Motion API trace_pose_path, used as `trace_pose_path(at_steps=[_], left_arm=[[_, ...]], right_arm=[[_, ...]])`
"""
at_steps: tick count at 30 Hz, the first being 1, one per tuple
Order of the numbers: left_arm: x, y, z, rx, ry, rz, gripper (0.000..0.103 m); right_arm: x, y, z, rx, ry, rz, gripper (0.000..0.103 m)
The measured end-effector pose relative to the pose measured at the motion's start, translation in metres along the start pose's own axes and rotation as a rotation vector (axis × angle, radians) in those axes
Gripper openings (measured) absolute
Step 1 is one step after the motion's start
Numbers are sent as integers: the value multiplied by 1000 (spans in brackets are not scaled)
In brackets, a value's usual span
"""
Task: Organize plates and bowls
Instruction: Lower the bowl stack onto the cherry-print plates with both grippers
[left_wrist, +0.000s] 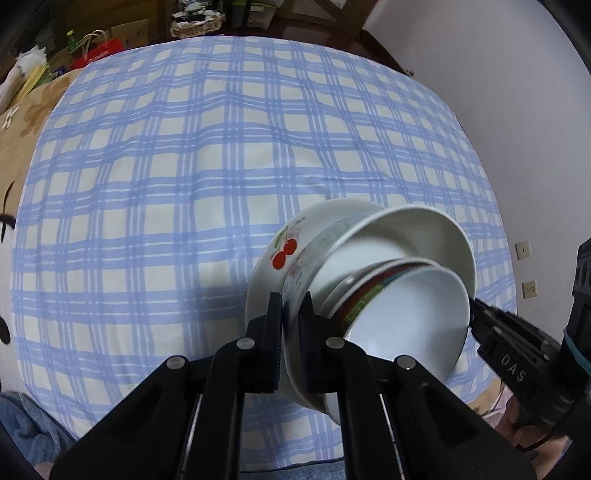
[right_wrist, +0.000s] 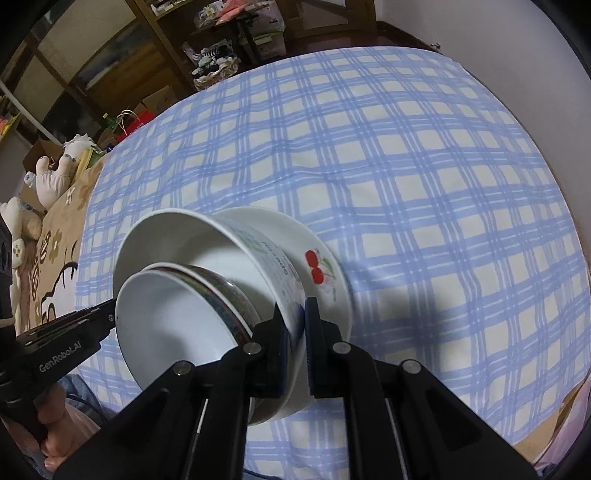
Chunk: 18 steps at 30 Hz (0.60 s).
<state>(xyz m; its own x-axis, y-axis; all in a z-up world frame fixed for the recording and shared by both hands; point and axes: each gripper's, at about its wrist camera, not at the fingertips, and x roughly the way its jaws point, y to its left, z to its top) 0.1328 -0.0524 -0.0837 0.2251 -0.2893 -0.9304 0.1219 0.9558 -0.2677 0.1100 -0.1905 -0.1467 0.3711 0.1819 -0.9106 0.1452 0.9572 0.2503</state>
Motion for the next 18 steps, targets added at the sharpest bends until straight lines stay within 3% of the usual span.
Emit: trace_pose_path(at_steps=[13, 18], left_arm=[[19, -10, 13, 51, 18, 39, 6], [19, -8, 12, 55, 10, 38, 7]], right_arm=[[8, -13, 12, 10, -18, 44, 9], [4, -5, 11, -39, -35, 15, 8]])
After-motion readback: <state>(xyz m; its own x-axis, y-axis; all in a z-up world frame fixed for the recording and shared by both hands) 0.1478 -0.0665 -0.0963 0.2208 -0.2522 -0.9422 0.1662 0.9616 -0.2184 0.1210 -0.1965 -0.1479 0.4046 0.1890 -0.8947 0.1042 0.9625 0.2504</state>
